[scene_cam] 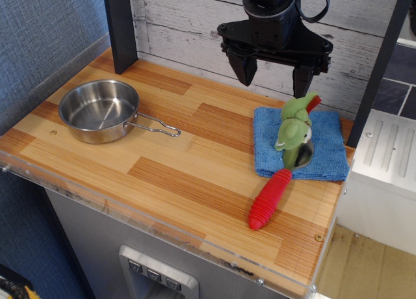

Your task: Slide the silver pan closer to the red handle.

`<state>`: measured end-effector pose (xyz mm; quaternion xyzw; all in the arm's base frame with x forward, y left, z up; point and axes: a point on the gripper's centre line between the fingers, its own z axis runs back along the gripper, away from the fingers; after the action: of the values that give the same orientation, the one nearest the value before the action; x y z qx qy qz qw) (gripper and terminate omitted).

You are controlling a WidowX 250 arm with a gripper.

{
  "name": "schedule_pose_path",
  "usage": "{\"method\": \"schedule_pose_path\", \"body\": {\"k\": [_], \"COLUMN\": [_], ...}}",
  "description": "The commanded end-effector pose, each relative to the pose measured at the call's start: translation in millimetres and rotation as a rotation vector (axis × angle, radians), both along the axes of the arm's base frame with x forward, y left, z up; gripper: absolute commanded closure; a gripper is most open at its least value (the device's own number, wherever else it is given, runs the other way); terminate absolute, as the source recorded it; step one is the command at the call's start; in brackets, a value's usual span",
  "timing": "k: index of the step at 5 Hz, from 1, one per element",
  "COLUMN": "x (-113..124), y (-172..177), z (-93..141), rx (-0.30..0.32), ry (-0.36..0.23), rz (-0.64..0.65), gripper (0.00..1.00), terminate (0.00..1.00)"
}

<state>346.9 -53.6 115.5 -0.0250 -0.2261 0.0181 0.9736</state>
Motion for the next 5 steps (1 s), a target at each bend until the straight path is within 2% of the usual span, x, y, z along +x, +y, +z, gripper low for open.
{"method": "schedule_pose_path", "body": {"k": [1, 2, 3, 4, 5], "x": [0, -14, -31, -49, -76], "y": [0, 21, 52, 77, 111], "z": [0, 7, 13, 19, 20], "rx": [0.000, 0.085, 0.136, 0.173, 0.276], "ry": [0.000, -0.052, -0.076, -0.087, -0.056], "rz": [0.000, -0.047, -0.063, -0.087, -0.150], "gripper": [0.00, 0.00, 0.00, 0.00, 0.00], "terminate": [0.00, 0.00, 0.00, 0.00, 0.00]}}
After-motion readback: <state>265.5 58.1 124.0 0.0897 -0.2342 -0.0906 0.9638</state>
